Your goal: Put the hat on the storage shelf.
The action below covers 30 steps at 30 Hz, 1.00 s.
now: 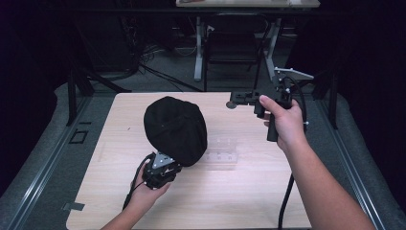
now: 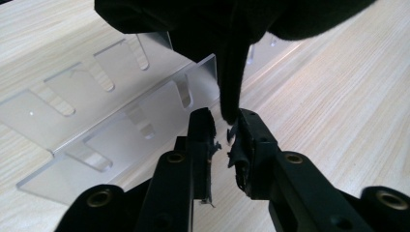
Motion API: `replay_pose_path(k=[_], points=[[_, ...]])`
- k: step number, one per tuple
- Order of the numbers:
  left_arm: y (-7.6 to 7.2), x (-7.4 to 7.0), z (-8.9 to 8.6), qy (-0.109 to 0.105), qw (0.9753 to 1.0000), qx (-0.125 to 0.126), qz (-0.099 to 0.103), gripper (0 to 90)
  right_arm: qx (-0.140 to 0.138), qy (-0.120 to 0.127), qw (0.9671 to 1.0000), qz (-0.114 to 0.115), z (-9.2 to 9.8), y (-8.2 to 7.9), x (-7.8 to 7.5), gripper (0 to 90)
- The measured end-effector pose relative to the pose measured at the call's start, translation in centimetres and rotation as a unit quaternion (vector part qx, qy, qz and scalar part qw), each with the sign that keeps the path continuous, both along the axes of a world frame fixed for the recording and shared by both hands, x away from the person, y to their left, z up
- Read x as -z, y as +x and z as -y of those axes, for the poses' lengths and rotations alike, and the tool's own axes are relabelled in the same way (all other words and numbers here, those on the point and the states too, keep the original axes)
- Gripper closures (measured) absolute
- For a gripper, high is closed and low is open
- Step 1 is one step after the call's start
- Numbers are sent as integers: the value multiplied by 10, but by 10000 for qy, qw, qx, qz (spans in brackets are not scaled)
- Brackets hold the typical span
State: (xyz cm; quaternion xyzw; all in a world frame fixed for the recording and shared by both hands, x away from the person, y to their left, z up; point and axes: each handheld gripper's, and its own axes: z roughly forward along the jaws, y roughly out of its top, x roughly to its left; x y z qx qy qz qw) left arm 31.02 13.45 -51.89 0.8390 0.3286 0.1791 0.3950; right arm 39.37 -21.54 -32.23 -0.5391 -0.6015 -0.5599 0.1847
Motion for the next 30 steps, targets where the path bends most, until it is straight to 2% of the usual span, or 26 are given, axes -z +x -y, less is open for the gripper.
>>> replay_pose_path(k=[3,5,6,7,8,11,12,16,22,24,30], points=[[-2,-2,-4,51,10000,-20,7,739,21,-82,10000,29,2,-2,0,722],[-4,-2,-7,-38,10000,-81,-36,703,41,-150,9999,56,2,-4,-1,719],[-10,-1,-5,-330,9983,-388,-276,688,64,-197,9998,79,3,-5,-2,716],[-12,0,-7,-448,9974,-443,-352,677,63,-264,9996,108,3,-6,-2,716],[-8,-2,-13,-140,9996,-238,-99,668,70,-334,9993,150,4,-8,-3,715],[-10,-4,-20,-112,9997,-232,-11,644,116,-469,9986,204,5,-12,-4,713],[-12,-4,-20,-258,9990,-346,-80,637,121,-491,9985,226,6,-12,-4,711],[-13,-6,-28,-300,9988,-377,-42,603,158,-668,9972,294,8,-16,-5,703],[-10,0,-40,-581,9968,-535,-115,551,217,-1026,9937,398,8,-20,-4,685],[-10,3,-43,-574,9966,-572,-175,544,239,-1205,9916,413,7,-22,-3,678],[-7,10,-49,-592,9959,-642,-235,529,324,-1835,9806,615,3,-31,0,666]])
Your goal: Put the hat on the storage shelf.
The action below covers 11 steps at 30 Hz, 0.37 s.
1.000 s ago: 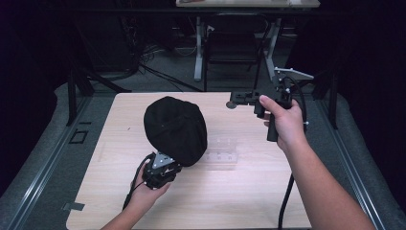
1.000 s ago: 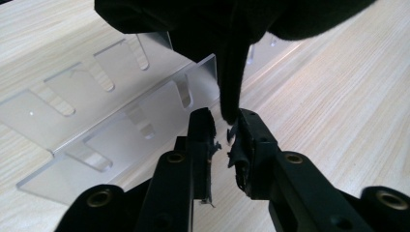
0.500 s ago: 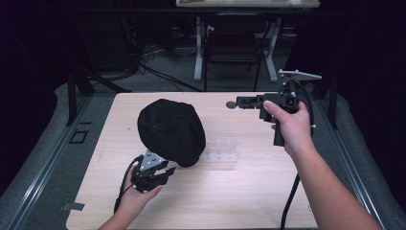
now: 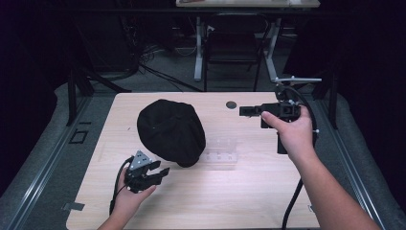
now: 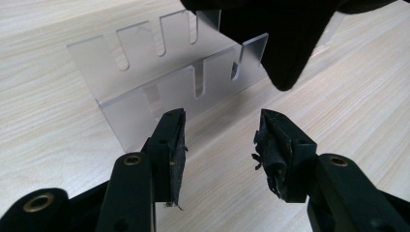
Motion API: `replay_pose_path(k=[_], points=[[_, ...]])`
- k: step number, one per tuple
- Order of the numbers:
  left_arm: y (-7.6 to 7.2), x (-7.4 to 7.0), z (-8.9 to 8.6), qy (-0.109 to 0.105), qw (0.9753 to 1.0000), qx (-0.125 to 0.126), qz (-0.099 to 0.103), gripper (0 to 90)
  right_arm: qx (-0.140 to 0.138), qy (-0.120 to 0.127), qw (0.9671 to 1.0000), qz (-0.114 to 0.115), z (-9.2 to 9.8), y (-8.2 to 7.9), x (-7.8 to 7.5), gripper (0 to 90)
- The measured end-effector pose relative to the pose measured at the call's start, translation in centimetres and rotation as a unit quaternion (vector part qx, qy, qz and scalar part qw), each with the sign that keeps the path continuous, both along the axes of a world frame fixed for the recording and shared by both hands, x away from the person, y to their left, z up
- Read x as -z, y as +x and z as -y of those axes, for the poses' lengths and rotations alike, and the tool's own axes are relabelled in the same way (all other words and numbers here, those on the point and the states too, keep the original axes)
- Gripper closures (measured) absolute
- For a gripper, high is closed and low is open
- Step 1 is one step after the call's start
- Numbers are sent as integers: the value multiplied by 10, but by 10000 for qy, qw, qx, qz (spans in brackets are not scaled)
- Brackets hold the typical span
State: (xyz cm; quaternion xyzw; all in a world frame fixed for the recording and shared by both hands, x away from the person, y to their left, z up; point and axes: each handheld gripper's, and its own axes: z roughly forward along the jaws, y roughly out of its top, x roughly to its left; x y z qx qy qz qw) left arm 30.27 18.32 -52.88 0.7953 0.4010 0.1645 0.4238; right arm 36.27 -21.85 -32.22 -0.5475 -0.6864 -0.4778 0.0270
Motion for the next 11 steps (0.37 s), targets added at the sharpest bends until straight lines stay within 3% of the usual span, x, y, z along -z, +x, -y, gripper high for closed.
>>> replay_pose_path(k=[7,11], points=[[0,3,-1,-18,10000,72,-17,509,57,-445,9990,30,-2,-11,16,643],[-2,3,2,-107,9997,194,86,486,182,-751,9968,197,2,-20,28,615]])
